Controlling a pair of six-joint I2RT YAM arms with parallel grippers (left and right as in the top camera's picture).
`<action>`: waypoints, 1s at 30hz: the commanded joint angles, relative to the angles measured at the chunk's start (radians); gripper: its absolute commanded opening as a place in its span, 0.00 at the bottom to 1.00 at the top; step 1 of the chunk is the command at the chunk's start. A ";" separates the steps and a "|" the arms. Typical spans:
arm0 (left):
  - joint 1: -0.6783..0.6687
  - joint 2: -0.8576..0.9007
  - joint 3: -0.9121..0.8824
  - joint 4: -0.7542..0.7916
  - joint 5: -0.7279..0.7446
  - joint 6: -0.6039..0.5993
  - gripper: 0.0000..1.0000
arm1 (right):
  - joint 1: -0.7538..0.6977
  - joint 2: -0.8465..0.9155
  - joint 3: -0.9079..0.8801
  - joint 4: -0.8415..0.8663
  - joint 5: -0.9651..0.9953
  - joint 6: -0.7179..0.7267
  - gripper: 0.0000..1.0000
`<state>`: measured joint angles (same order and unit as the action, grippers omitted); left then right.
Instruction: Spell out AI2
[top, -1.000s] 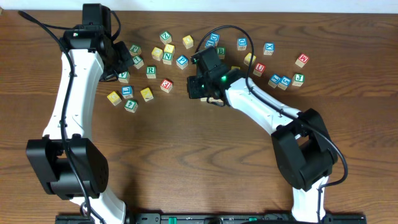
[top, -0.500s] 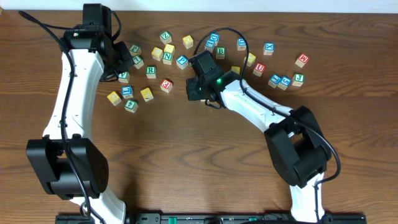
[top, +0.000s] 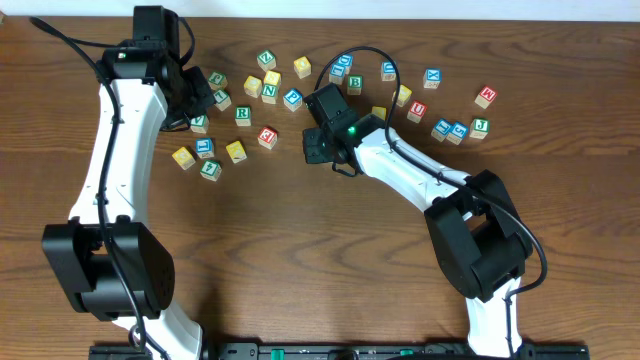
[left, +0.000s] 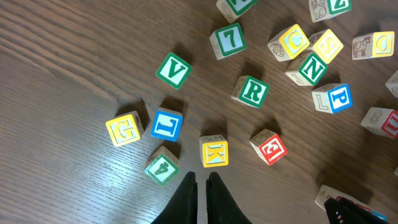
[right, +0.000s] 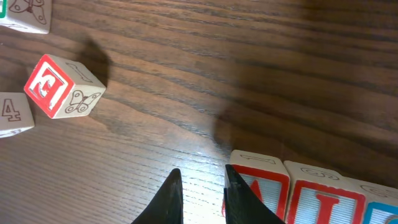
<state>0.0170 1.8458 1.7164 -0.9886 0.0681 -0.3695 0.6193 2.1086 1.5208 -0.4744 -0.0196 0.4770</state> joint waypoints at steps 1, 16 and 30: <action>0.001 -0.017 0.002 -0.005 -0.009 0.001 0.08 | 0.014 0.011 -0.003 -0.008 0.040 0.028 0.18; -0.003 -0.017 0.002 -0.005 -0.009 0.001 0.08 | 0.026 0.015 -0.003 0.080 -0.061 -0.070 0.21; -0.007 -0.017 0.002 -0.005 -0.009 0.001 0.08 | 0.020 0.042 -0.003 0.036 0.011 0.017 0.20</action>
<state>0.0109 1.8458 1.7164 -0.9886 0.0685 -0.3695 0.6426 2.1429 1.5188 -0.4347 -0.0425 0.4679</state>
